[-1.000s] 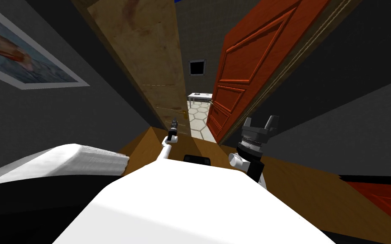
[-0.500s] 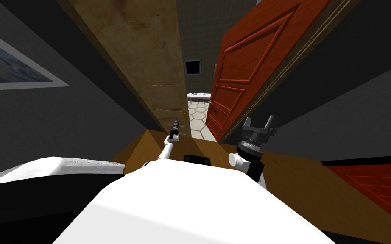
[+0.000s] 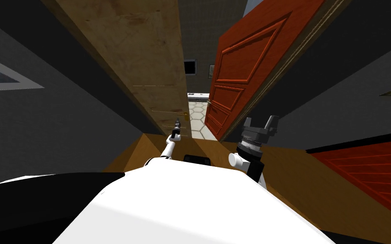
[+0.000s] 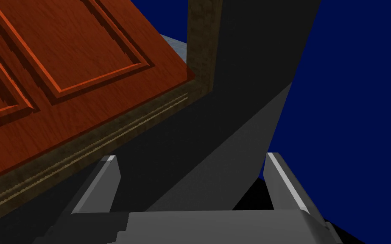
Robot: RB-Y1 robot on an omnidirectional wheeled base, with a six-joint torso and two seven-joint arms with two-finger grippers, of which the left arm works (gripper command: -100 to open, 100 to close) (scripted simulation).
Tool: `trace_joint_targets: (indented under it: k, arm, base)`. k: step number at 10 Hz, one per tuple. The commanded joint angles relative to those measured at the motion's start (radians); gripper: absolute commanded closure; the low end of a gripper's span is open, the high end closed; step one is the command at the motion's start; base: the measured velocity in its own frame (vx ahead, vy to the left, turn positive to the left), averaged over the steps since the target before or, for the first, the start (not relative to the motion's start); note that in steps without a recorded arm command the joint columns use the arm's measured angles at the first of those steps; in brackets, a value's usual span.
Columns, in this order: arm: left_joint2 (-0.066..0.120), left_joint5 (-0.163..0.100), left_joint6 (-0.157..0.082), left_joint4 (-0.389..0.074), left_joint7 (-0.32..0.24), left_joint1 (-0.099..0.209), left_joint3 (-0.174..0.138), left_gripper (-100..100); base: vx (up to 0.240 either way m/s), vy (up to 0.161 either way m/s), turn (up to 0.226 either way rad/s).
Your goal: Push the door open
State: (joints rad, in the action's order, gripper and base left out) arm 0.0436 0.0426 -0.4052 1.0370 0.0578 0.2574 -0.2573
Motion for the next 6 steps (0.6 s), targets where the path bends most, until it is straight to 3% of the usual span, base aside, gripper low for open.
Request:
trace_joint_targets:
  k: [1, 6]
  arm:
    - [-0.009, -0.002, 0.000, -0.039, 0.005, 0.023, -0.008, -100]
    - [-0.041, -0.008, 0.015, -0.133, 0.011, 0.083, -0.027, -100]
  base:
    - [-0.006, 0.159, -0.138]
    - [0.013, 0.161, -0.137]
